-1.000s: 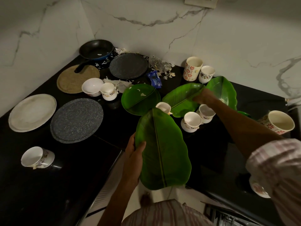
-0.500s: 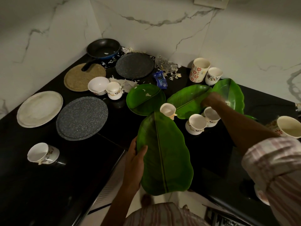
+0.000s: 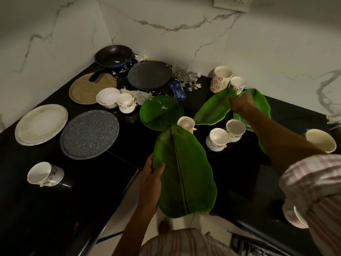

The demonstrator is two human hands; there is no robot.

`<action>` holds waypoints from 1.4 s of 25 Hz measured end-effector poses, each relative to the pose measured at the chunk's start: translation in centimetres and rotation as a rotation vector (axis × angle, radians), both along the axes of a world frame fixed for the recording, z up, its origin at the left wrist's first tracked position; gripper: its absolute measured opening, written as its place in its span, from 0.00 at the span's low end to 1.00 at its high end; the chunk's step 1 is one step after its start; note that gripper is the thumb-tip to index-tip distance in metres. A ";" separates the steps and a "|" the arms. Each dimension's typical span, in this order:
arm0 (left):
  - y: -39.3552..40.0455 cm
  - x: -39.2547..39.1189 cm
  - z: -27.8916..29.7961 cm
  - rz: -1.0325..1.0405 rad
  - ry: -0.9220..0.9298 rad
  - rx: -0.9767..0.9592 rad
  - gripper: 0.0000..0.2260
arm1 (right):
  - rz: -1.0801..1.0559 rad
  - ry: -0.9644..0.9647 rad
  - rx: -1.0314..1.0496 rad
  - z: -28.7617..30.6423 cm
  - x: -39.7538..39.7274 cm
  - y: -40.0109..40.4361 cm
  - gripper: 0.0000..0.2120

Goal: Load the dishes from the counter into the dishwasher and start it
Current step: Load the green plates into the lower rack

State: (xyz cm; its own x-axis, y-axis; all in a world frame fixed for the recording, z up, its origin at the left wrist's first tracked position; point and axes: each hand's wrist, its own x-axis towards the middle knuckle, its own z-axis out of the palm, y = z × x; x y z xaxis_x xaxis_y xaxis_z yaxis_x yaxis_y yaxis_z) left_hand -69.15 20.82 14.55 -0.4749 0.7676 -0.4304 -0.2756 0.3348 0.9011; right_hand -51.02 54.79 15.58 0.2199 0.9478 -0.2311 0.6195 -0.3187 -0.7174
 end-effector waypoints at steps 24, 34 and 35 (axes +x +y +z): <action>0.4 2.5 2.5 -0.067 -0.031 -0.033 0.16 | 0.600 0.228 0.211 1.6 2.0 -19.6 0.15; 1.2 3.8 1.5 0.010 -0.153 0.036 0.16 | 0.552 0.252 0.159 0.6 2.3 -22.2 0.12; 1.1 3.8 1.4 0.014 -0.172 0.029 0.16 | 0.516 0.291 0.123 1.0 3.2 -20.6 0.09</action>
